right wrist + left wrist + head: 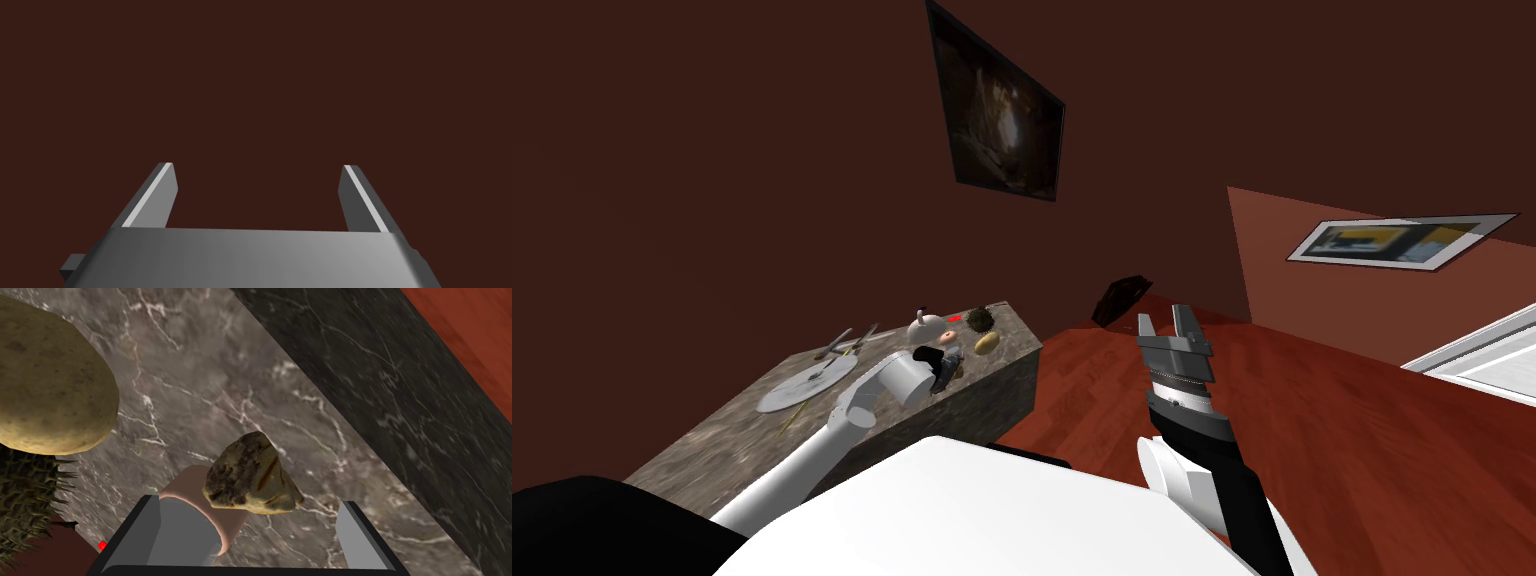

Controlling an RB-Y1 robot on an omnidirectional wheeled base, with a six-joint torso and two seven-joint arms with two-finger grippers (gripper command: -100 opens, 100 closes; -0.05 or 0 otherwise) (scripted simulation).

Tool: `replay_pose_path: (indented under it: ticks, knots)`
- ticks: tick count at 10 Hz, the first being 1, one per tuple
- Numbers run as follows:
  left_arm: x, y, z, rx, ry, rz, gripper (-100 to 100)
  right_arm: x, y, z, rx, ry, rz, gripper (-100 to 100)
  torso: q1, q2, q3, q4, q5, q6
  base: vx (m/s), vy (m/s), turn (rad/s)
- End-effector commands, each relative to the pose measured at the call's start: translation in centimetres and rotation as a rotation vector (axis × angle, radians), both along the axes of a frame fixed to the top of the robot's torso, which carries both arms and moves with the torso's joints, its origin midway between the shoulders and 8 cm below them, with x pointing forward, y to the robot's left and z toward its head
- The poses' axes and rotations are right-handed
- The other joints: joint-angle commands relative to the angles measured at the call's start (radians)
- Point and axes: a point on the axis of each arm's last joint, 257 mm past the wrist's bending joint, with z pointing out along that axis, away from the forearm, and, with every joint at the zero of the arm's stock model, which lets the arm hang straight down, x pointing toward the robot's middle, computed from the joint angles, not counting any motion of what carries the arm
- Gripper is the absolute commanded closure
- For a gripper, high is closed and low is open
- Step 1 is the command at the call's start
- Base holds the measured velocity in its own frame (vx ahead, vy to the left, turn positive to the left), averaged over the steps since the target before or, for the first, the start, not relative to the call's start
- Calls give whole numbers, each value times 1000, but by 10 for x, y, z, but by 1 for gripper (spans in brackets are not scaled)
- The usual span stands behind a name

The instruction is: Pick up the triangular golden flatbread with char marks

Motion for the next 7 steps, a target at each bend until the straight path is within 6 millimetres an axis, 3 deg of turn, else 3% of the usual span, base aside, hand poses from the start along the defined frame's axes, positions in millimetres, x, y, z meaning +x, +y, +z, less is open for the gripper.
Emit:
replay_pose_path:
  ticks: [1,2,6,7]
  knots:
    - [0,0,0,0,0,0,0,0,0,0,0,0,0,0,0,0,0,0,0,0,7,0,2]
    - [3,3,-6,0,-2,5,-100,0,0,0,0,0,0,0,0,2,1,1,0,0,3,-1,-28]
    - [7,7,-15,0,-2,12,-100,0,0,0,0,0,0,0,0,4,2,1,0,0,-2,0,-26]
    - [8,7,-15,0,-4,12,100,0,0,0,0,0,0,0,0,4,2,1,0,0,0,0,0]
